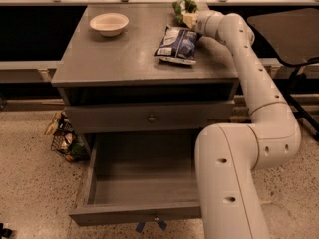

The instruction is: Place green jalapeno chip bag into middle drawer

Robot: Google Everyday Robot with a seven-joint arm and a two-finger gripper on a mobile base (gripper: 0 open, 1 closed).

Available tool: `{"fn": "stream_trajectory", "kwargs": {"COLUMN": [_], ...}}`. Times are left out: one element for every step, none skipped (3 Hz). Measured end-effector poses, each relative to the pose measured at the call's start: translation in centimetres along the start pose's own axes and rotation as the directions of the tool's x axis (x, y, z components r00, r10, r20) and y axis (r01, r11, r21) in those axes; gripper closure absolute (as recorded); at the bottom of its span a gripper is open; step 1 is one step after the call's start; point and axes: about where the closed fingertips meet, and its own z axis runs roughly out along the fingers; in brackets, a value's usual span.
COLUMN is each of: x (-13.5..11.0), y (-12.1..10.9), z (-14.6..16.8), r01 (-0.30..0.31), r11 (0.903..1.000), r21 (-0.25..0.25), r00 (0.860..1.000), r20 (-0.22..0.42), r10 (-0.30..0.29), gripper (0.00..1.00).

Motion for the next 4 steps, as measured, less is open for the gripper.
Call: {"fn": "stream_trajectory", "kwargs": {"x": [0.9, 1.4, -0.6, -5.2], "y": [0.1, -0.1, 0.4, 1.5], "z": [0.2, 0.4, -0.8, -4.5], "r01": [-0.02, -0.027, -0.022, 0.021], "r11": [0.9998, 0.9996, 0.9984, 0.989], "r21": [-0.009, -0.008, -0.053, -0.146], "r00": [1.0, 1.0, 0.999, 0.996], "r20": [-0.006, -0.006, 0.023, 0.084], "r10": [0.019, 0.027, 0.023, -0.009], "gripper": [0.84, 1.0, 1.0, 1.0]}}
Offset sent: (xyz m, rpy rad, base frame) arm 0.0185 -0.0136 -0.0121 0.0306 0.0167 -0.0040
